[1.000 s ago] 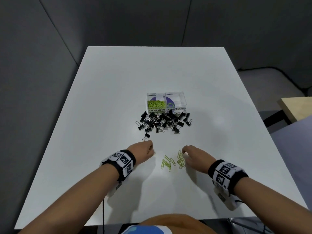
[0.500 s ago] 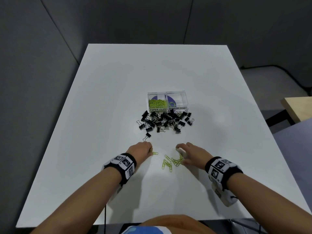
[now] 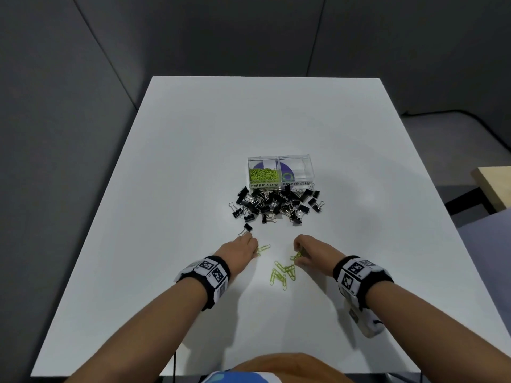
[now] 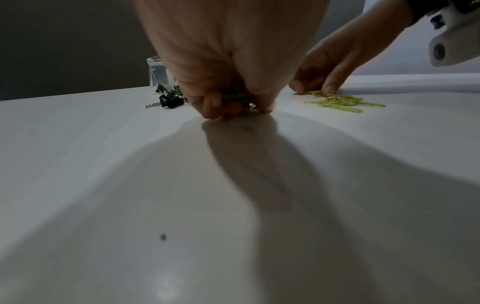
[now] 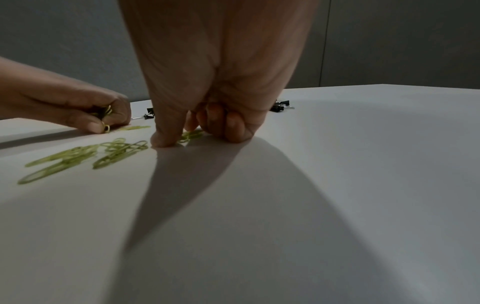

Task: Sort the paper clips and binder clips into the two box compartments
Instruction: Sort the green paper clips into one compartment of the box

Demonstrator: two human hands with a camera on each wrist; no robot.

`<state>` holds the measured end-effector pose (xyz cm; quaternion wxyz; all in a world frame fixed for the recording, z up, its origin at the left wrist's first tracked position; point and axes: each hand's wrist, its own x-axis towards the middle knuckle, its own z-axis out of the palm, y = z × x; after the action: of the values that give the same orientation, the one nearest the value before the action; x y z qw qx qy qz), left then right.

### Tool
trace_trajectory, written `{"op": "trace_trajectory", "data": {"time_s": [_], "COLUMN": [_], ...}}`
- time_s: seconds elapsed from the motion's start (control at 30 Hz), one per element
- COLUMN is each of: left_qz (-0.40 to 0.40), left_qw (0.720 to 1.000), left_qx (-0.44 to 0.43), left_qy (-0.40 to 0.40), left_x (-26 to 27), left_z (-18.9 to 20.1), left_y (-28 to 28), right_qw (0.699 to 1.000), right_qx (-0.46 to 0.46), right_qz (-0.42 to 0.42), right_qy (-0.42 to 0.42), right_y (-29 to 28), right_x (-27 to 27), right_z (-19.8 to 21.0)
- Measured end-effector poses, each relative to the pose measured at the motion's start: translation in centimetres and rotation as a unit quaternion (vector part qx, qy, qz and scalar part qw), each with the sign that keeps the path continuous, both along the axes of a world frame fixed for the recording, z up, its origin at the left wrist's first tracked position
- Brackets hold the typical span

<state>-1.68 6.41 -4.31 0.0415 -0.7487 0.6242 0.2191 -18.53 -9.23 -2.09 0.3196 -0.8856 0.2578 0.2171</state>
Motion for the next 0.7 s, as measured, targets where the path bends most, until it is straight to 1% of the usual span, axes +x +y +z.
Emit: {"op": "trace_trajectory", "data": {"time_s": [0.07,0.17,0.2,0.3,0.43,0.5,0.6,0.67,0.7], "left_qz": [0.000,0.041,0.043,0.044,0.043,0.050,0.089,0.120,0.132], "left_qw": [1.000,0.998,0.998,0.998,0.998,0.996,0.992,0.988,0.986], "left_qx": [0.006,0.028,0.023,0.024,0.001,-0.005,0.011,0.019,0.019], "left_qy": [-0.014,0.031,0.041,0.041,0.055,0.070,0.092,0.098,0.099], "left_x": [-0.1,0.1,0.1,0.2,0.1,0.2,0.4,0.5,0.6], "left_z": [0.0,0.7,0.4,0.1,-0.1,0.0,0.8,1.4,1.7], "left_y": [-0.4,-0.9,-1.0,-1.1,-1.3,-1.4,-1.7,-2.0,-2.0], "right_qw": [1.000,1.000,0.999,0.996,0.988,0.989,0.993,0.995,0.995], "right_qx": [-0.004,-0.011,-0.018,-0.056,-0.107,-0.105,-0.086,-0.079,-0.083], "right_qz": [0.006,0.023,0.034,0.072,0.112,0.097,0.033,-0.007,-0.014], "right_qy": [0.000,-0.003,-0.005,-0.013,-0.019,-0.036,-0.072,-0.068,-0.057], "right_y": [-0.1,0.0,0.0,-0.1,-0.2,-0.3,-0.8,-1.3,-1.5], "right_x": [0.1,0.1,0.1,-0.2,-0.1,0.1,0.2,0.2,0.2], "right_z": [0.1,0.2,0.3,0.2,0.2,0.5,1.1,1.5,1.6]}}
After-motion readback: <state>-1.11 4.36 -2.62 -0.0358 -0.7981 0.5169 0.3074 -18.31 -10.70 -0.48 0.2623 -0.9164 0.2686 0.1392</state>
